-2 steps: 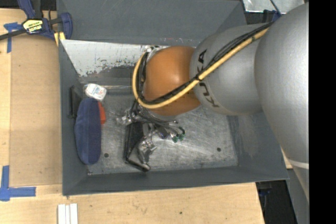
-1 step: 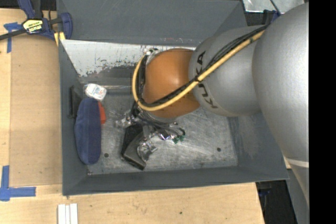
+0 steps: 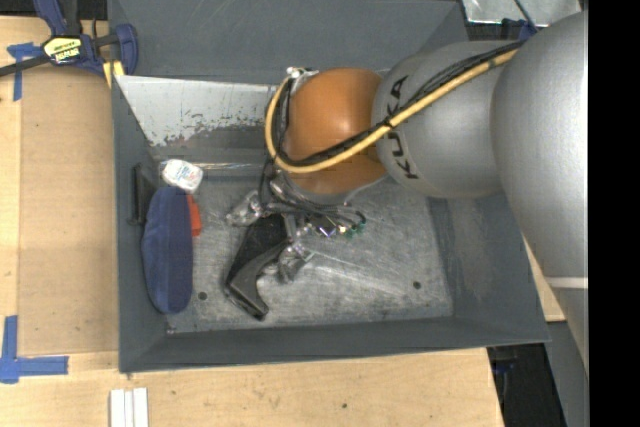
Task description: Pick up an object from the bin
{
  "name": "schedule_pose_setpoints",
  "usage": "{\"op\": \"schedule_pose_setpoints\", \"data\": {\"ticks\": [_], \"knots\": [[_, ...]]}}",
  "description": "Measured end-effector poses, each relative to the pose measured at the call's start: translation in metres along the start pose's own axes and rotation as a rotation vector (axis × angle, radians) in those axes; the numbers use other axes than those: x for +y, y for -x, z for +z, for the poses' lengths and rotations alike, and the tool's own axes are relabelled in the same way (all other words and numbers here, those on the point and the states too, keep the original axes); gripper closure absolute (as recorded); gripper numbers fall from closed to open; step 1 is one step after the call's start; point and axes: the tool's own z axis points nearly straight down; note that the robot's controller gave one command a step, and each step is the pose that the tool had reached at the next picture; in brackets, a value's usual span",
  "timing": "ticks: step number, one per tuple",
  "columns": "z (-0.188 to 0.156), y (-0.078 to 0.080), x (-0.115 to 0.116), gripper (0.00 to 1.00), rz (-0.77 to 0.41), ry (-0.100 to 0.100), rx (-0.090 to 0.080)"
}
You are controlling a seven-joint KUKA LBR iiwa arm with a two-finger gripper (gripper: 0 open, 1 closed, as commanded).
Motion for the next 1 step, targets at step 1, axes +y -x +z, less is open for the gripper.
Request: {"op": "schedule_pose_setpoints", "data": {"ticks": [1], "knots": [[-0.0011, 0.0003, 0.0001, 1.00, 0.000, -0.001, 0.000]]}}
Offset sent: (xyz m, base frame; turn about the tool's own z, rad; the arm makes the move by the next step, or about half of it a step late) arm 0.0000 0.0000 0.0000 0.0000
